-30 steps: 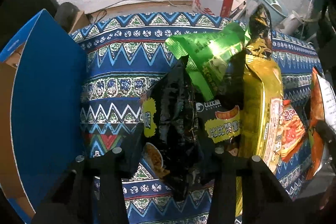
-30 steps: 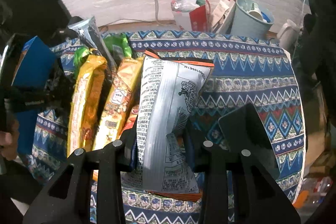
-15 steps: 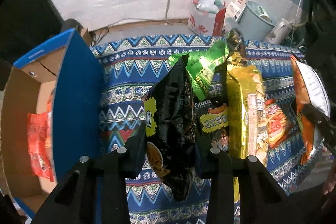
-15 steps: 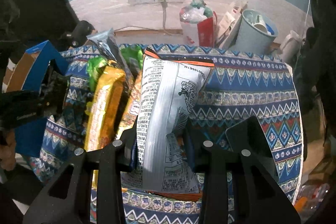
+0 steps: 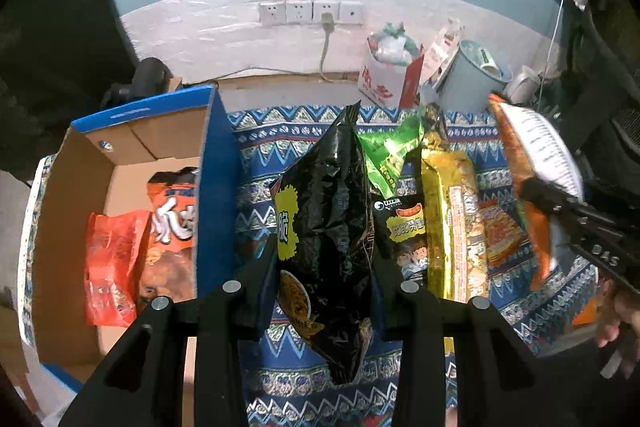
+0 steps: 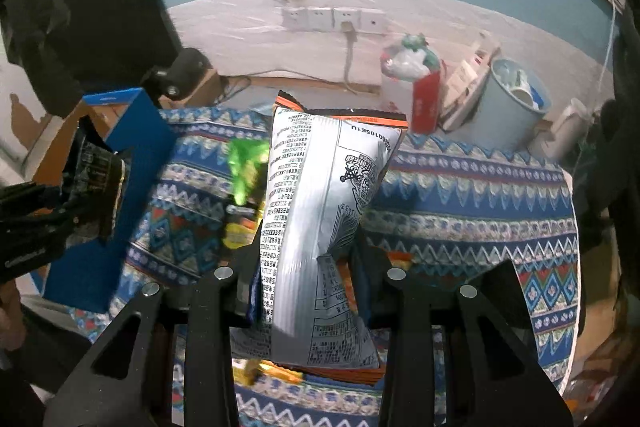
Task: Organize snacks
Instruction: 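Carry the black bag into the box with the left tool while the right tool carries the white bag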
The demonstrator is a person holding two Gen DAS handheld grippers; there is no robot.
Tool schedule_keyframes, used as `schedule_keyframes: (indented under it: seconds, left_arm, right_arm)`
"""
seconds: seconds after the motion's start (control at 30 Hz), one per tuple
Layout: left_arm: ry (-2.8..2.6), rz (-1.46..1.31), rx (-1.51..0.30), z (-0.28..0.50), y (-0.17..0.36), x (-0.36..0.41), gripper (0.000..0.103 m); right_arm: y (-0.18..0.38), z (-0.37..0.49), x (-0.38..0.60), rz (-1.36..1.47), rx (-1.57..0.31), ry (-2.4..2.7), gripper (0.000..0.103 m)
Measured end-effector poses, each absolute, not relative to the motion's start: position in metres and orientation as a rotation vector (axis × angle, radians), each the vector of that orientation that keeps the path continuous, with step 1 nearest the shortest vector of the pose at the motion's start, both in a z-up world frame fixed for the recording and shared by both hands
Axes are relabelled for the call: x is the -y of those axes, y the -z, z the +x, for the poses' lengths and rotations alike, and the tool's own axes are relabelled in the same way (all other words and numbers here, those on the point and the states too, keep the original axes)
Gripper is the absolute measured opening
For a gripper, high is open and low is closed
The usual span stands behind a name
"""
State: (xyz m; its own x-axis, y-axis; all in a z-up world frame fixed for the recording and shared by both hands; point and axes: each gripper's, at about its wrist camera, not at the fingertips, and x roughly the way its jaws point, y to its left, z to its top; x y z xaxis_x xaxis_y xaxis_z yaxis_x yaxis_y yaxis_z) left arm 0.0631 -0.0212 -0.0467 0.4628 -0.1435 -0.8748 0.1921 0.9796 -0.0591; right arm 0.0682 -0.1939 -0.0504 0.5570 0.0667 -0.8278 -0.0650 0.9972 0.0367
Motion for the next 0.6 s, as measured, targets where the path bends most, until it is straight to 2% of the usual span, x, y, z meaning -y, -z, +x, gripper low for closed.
schedule_keyframes:
  seconds: [0.6]
  left_arm:
    - [0.177, -0.025, -0.987, 0.028, 0.009, -0.052, 0.038]
  right_arm:
    - [0.032, 0.089, 0.103, -0.052, -0.942, -0.223, 0.034]
